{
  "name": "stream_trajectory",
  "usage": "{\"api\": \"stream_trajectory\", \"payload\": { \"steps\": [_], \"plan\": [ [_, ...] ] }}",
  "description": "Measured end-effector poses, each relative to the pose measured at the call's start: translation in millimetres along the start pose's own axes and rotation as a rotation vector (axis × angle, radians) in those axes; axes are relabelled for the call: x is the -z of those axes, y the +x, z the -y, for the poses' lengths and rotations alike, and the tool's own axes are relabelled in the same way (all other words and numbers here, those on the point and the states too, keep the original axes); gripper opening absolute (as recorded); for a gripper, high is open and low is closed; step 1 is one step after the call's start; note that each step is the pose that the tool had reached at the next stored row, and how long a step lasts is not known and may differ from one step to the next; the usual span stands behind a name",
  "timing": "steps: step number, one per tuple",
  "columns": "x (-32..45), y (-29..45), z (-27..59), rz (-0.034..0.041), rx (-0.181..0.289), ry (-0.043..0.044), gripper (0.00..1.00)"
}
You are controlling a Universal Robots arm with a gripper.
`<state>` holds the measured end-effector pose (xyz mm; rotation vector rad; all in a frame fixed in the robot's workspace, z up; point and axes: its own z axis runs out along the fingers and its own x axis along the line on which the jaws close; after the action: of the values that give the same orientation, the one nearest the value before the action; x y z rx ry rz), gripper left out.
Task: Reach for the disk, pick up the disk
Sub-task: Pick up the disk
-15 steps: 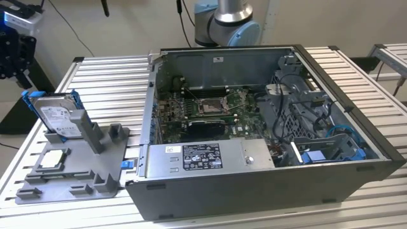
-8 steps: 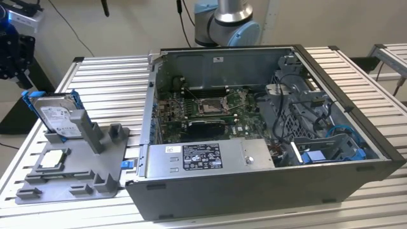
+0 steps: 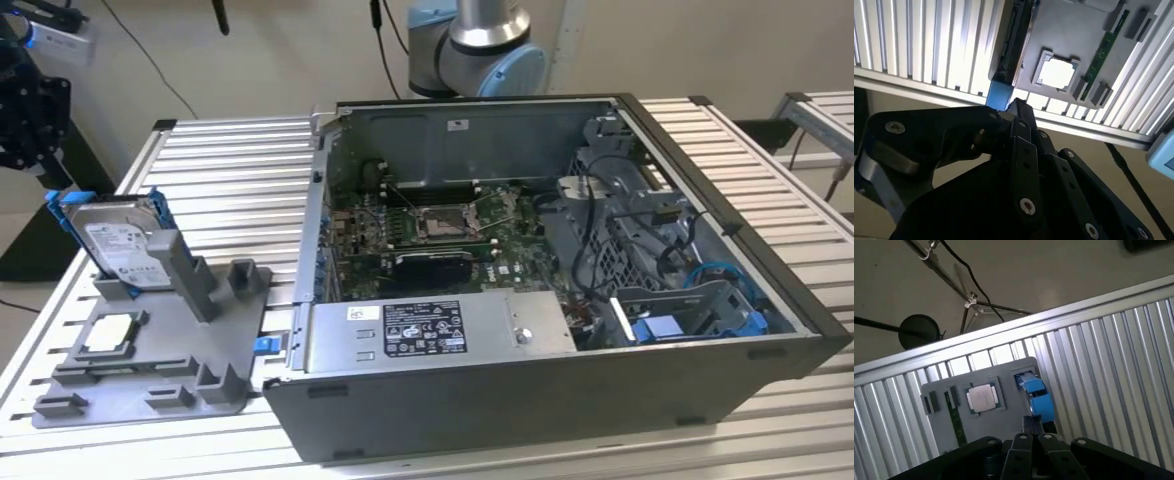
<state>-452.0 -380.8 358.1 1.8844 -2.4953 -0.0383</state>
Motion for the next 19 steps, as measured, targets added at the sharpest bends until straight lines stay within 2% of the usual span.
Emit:
{"api": "stream_trajectory", "payload": {
  "steps": [6,11,12,19],
  "plan": [
    [-2.9,-0.3,0.8,-0.0019,0.067,-0.0003,0.00],
    [-3.2,-0.6,1.9,-0.0020,0.078,-0.0002,0.00],
    [-3.1,-0.6,1.9,-0.0021,0.078,-0.0003,1.00],
    [-4.6,-3.5,1.1,-0.0022,0.079,-0.0003,1.00]
  ]
}}
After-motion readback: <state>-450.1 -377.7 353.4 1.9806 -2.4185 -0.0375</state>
